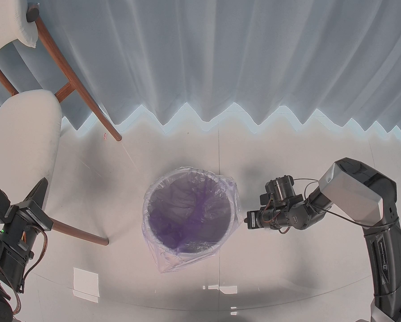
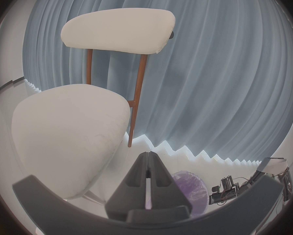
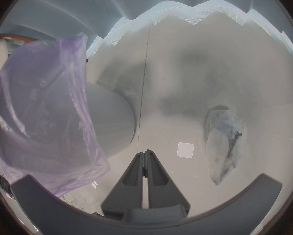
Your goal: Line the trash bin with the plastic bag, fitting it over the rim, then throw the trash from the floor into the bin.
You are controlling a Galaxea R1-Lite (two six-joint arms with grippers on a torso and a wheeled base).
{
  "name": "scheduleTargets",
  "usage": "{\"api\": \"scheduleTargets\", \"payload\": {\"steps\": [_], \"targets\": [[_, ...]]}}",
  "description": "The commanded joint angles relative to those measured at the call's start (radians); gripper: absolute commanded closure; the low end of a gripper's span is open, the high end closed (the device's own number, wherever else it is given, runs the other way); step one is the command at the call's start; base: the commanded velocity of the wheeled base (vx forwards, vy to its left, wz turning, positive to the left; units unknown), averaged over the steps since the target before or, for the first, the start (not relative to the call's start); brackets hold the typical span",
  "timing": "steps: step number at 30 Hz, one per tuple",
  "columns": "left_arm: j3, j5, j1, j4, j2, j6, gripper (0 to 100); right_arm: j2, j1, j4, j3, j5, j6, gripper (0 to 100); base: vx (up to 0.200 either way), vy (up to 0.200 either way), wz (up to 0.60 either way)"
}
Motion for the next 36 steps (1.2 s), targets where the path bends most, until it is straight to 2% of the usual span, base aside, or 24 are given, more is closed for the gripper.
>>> {"api": "scheduleTargets", "payload": {"steps": [1, 3, 4, 6, 10, 16, 19, 20, 25, 29, 36], "targets": [[0.018, -0.029, -0.007, 0.014, -0.003, -0.012, 100, -0.192, 0.018, -0.19, 0.298, -0.002, 0.07, 100, 0.0, 0.0, 0.0], [0.018, -0.029, -0.01, 0.036, -0.003, -0.033, 100, -0.239, 0.052, -0.276, 0.399, -0.002, 0.134, 100, -0.1, 0.0, 0.0], [0.018, -0.029, -0.01, 0.037, -0.003, -0.035, 100, -0.242, 0.055, -0.28, 0.405, -0.002, 0.14, 100, -0.2, 0.0, 0.0], [0.018, -0.028, -0.017, 0.071, -0.007, -0.058, 100, -0.276, 0.11, -0.395, 0.506, -0.002, 0.247, 100, -0.2, 0.0, 0.0], [0.018, -0.028, -0.046, 0.137, -0.03, -0.095, 100, -0.264, 0.164, -0.555, 0.569, -0.009, 0.332, 100, -0.2, 0.0, 0.0], [0.018, -0.034, -0.053, 0.131, -0.026, -0.087, 100, -0.238, 0.198, -0.61, 0.572, -0.029, 0.358, 100, -0.2, 0.0, 0.0], [0.018, -0.045, -0.051, 0.085, -0.017, -0.091, 100, -0.215, 0.212, -0.613, 0.572, -0.035, 0.381, 100, 0.0, 0.0, 0.0], [0.018, -0.049, -0.051, 0.074, -0.014, -0.096, 100, -0.209, 0.216, -0.616, 0.574, -0.043, 0.387, 0, 0.0, 0.0, 0.0], [0.018, -0.066, -0.062, 0.067, -0.023, -0.187, 100, -0.179, 0.253, -0.684, 0.566, -0.098, 0.427, 0, 0.0, 0.0, 0.0], [0.018, -0.066, -0.114, 0.065, -0.032, -0.279, 100, -0.133, 0.256, -0.708, 0.531, -0.129, 0.422, 0, 0.0, 0.0, 0.0], [0.018, -0.066, -0.117, 0.067, -0.04, -0.283, 100, -0.071, 0.247, -0.7, 0.447, -0.177, 0.41, 0, 0.0, 0.0, 0.0]]}}
